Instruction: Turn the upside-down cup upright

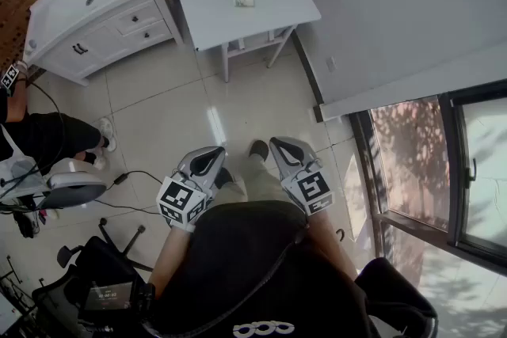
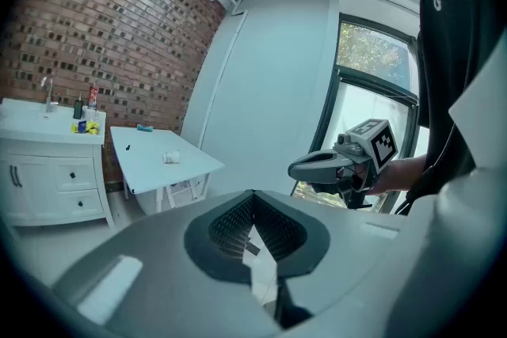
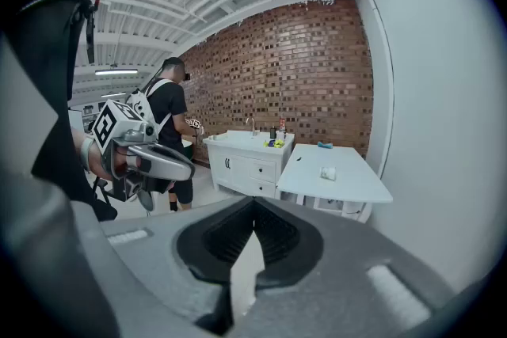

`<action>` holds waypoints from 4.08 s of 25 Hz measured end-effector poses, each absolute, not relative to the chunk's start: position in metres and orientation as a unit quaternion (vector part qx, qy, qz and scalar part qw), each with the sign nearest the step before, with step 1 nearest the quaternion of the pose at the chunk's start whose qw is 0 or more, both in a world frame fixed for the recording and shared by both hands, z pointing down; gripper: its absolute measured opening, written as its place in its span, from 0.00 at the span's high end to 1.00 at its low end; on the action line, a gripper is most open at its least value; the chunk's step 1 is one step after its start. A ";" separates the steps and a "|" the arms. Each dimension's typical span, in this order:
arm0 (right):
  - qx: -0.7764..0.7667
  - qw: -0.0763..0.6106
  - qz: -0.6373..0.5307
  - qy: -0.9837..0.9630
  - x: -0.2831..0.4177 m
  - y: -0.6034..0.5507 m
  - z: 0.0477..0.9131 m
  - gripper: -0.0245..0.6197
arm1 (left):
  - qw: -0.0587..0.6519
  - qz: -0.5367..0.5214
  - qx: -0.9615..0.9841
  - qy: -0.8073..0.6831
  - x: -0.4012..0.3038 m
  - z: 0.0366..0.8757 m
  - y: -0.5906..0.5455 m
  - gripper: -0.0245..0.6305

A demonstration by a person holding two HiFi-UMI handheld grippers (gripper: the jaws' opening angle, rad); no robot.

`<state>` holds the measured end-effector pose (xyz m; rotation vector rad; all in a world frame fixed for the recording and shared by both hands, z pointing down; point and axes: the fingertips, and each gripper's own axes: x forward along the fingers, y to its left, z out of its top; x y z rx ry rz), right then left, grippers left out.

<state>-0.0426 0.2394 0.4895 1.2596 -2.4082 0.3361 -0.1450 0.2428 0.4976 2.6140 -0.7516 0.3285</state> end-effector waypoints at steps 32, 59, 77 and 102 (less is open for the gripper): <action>0.436 0.198 0.202 -0.854 0.091 0.051 0.540 0.97 | 0.226 0.141 0.917 -0.298 -0.045 0.515 0.066 0.94; 0.448 0.233 0.261 -0.823 0.058 -0.166 0.582 0.97 | 0.234 0.103 0.927 -0.274 -0.106 0.509 -0.150 0.94; 0.371 0.280 0.306 -0.831 0.075 -0.280 0.687 0.87 | 0.227 0.151 0.910 -0.311 -0.063 0.489 -0.216 0.94; 0.333 0.278 0.365 -0.824 0.062 -0.323 0.739 0.93 | 0.240 0.166 0.893 -0.342 -0.057 0.499 -0.246 0.94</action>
